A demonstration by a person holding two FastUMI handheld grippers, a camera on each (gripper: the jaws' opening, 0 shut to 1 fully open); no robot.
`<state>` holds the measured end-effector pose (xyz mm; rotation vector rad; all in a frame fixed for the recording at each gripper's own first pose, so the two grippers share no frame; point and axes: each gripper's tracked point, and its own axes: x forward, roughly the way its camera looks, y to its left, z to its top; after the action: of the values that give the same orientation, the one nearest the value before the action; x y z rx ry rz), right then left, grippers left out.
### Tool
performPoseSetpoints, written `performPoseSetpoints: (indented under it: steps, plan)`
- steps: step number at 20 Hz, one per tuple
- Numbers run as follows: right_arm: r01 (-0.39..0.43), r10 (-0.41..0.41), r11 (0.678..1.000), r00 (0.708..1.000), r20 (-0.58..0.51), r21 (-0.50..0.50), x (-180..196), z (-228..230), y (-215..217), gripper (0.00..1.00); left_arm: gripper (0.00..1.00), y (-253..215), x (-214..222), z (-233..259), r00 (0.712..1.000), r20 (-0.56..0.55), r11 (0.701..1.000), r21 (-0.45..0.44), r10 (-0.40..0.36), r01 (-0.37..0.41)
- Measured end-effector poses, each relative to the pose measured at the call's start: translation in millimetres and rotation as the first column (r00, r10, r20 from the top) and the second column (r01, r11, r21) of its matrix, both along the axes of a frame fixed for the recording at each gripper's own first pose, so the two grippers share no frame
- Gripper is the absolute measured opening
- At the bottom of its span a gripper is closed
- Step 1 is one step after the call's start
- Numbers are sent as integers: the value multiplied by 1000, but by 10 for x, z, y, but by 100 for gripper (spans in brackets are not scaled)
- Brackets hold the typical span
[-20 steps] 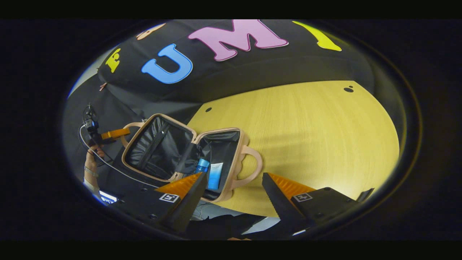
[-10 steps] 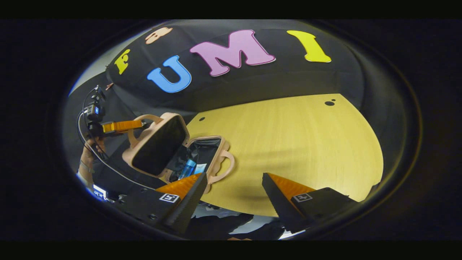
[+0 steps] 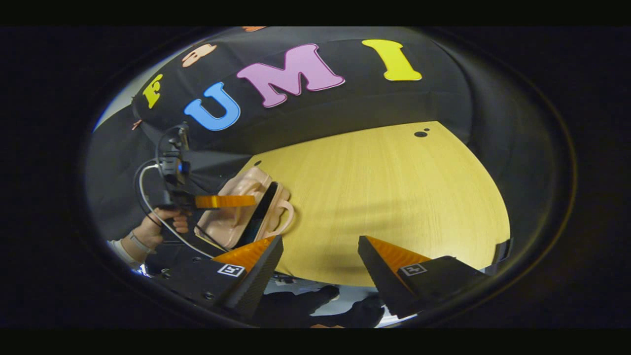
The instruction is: First open the suitcase, pack the skin care products into it, and then close the suitcase.
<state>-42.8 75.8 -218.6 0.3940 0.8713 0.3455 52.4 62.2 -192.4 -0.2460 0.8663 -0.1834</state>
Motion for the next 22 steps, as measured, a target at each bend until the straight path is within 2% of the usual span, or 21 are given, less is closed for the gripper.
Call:
performPoseSetpoints:
  steps: [4,6,7,8,10,11,14,16,18,22]
  plan:
    - [27,-25,998,999,44,-48,79,128,-246,98,8,-154,7,-377,999,-43,999,29,-21,22]
    - [30,-26,997,998,64,-67,79,167,-298,97,13,-178,9,-472,998,-52,997,73,-18,22]
    - [31,-25,997,997,74,-77,76,167,-318,97,20,-165,20,-468,999,-42,995,98,-11,15]
    - [30,-23,995,996,85,-90,87,162,-333,97,22,-230,57,-459,999,-32,996,87,-8,10]
    - [24,-14,994,995,97,-107,110,159,-338,97,42,-322,86,-355,1000,1,999,50,12,-12]
    - [22,-10,994,994,106,-111,134,177,-333,97,59,-342,92,-273,999,26,999,47,26,-27]
    - [20,0,992,988,153,-128,282,269,-300,97,94,-295,80,13,991,118,995,68,59,-67]
    - [27,3,989,979,202,-147,408,398,-279,98,96,-231,39,325,978,198,993,78,69,-86]
    - [45,7,982,961,278,-181,560,590,-256,97,96,-178,-18,732,950,304,988,110,72,-111]
    - [117,-4,967,895,445,-227,878,1094,-218,97,97,-120,-116,1558,860,509,967,202,35,-159]
